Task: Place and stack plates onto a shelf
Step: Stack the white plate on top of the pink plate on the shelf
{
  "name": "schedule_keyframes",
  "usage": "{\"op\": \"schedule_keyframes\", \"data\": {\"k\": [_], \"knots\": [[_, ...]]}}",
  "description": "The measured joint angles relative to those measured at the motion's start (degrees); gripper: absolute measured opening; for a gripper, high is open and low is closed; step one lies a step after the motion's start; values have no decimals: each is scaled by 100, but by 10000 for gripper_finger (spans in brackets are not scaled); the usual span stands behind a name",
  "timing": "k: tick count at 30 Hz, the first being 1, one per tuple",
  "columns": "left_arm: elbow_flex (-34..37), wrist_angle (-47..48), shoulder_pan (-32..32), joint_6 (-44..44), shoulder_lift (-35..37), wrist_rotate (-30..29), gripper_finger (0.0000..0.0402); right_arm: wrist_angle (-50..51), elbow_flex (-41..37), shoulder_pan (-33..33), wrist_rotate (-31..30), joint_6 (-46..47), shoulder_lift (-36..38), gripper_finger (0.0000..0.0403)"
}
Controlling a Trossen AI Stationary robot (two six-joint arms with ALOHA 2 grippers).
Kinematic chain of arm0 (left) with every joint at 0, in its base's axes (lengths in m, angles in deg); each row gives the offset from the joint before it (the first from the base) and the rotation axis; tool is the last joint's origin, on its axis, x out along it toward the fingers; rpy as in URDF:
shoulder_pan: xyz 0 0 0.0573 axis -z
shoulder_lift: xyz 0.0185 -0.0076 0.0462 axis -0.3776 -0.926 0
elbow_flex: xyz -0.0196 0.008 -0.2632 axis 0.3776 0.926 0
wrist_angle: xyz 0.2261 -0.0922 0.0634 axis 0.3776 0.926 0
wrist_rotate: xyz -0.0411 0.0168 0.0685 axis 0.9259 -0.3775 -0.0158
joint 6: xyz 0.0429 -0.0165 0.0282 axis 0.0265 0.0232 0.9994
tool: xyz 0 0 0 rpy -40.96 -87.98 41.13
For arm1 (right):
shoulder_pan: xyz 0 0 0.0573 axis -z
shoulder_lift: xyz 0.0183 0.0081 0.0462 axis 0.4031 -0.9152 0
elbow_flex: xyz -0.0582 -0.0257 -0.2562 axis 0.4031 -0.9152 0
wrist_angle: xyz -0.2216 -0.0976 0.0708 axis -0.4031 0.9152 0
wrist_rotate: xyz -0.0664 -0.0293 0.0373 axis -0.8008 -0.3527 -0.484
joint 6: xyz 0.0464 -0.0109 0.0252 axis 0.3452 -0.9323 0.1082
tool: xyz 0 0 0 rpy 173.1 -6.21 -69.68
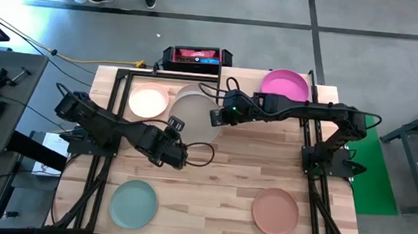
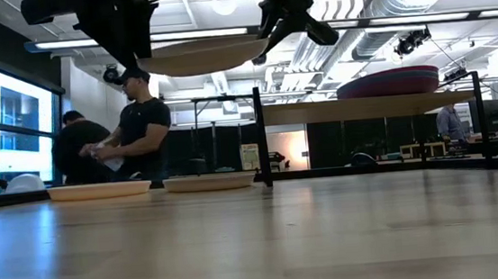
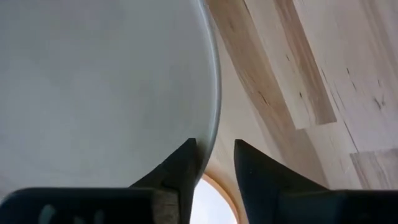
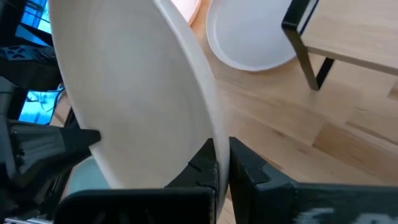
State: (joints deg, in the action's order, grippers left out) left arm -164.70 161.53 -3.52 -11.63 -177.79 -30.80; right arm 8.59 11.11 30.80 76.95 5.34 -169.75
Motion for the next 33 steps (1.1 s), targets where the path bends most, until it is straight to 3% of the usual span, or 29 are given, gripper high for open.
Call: {"op": "schedule_keyframes", "data": {"k": [10,12,16,33], "knots": [[-16,-134,21,-553,758,-361,118,233,2,243,59,-180,557,0],[31,253,32,-663,982,-233,118,723,-10,347,-117,-215,734,0],[8,97,26,-978,1369,-305,118,1371,1,524,-464,-100,1061,0],[4,30,6,-1515,2153,-393,117,3059,0,1365,-739,317,2687,0]]}}
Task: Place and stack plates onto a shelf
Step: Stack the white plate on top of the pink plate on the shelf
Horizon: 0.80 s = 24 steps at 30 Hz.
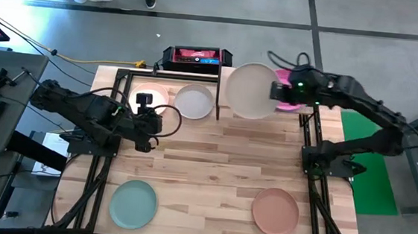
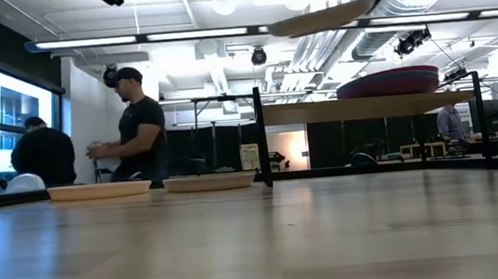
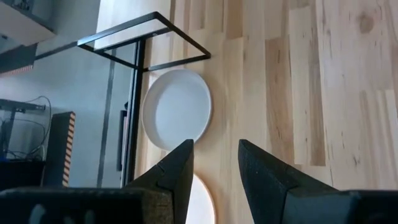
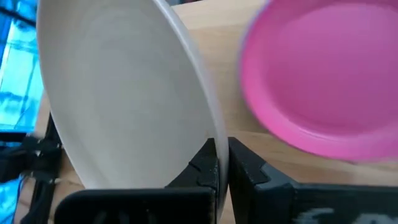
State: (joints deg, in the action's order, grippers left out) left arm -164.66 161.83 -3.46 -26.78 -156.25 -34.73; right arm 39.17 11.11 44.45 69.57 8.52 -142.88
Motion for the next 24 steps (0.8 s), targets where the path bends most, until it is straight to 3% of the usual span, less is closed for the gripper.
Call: {"op": "schedule_keyframes", "data": {"k": [13,24], "knots": [[0,-8,0,-2,-7,-15,117,1506,-53,956,70,803,1239,0],[0,-12,0,0,-7,-15,117,-315,-2578,1673,311,1513,3080,0]]}}
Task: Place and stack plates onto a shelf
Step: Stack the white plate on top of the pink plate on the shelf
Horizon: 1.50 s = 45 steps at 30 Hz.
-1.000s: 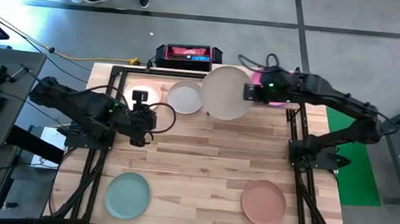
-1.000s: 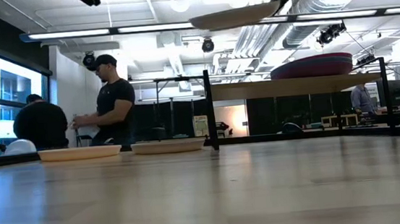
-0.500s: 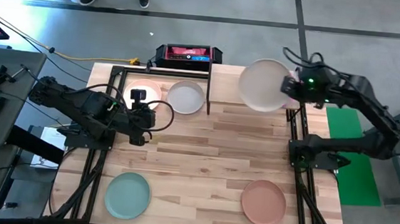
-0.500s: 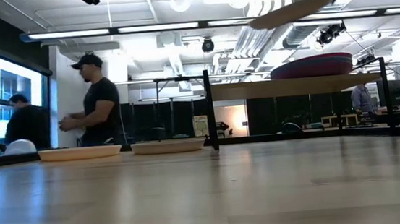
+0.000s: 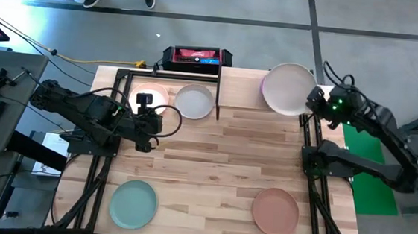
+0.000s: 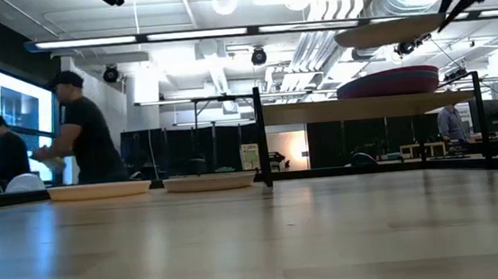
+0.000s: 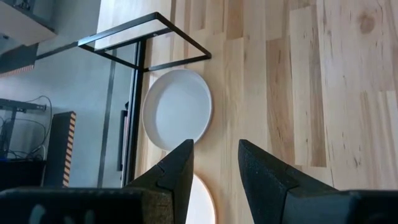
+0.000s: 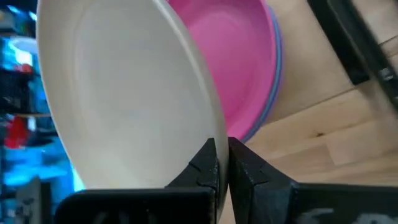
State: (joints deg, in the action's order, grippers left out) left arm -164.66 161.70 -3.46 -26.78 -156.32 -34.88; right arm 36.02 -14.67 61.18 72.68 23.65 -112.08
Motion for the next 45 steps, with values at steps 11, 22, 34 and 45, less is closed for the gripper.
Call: {"op": "schedule_keyframes", "data": {"k": [11,22,34,45], "knots": [[0,-2,0,-47,0,0,117,-918,-729,698,334,274,-170,0],[-2,0,0,-299,0,0,117,-916,-707,1321,856,-117,-817,0],[-2,0,0,-304,0,1,117,-787,-701,1446,924,-186,-551,0],[-2,-5,0,-306,0,1,117,-720,-699,1446,731,-324,-592,0]]}}
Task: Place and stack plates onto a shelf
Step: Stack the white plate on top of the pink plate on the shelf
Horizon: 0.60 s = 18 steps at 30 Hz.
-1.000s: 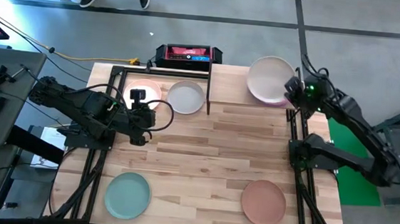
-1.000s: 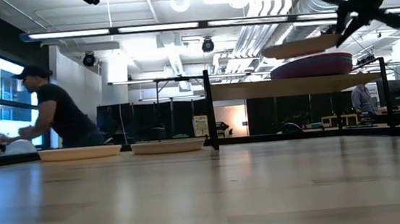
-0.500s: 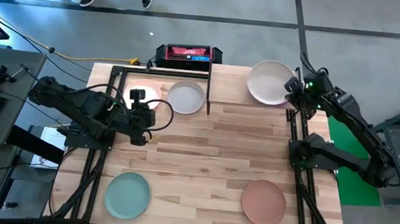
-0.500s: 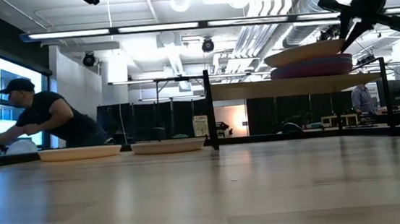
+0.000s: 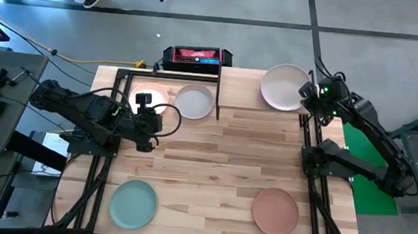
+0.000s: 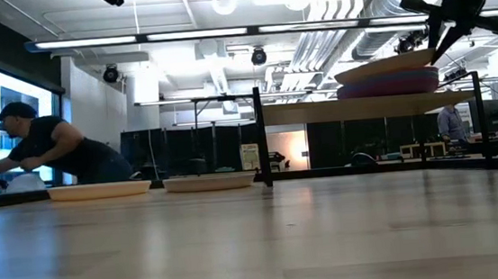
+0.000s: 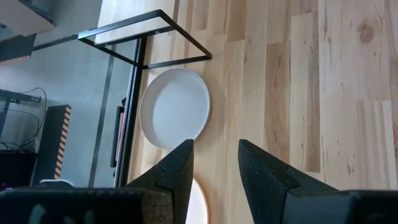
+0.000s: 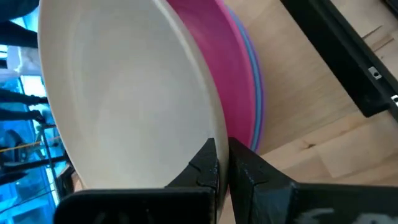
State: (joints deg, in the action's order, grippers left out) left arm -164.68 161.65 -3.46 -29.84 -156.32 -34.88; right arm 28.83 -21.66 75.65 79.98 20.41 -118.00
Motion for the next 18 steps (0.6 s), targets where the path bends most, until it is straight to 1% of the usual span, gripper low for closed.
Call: {"op": "schedule_keyframes", "data": {"k": [9,18], "knots": [[0,-1,0,-193,0,1,117,2,1,0,99,-137,-7,1],[0,1,0,-195,0,1,117,-71,1,0,104,-244,-7,1]]}}
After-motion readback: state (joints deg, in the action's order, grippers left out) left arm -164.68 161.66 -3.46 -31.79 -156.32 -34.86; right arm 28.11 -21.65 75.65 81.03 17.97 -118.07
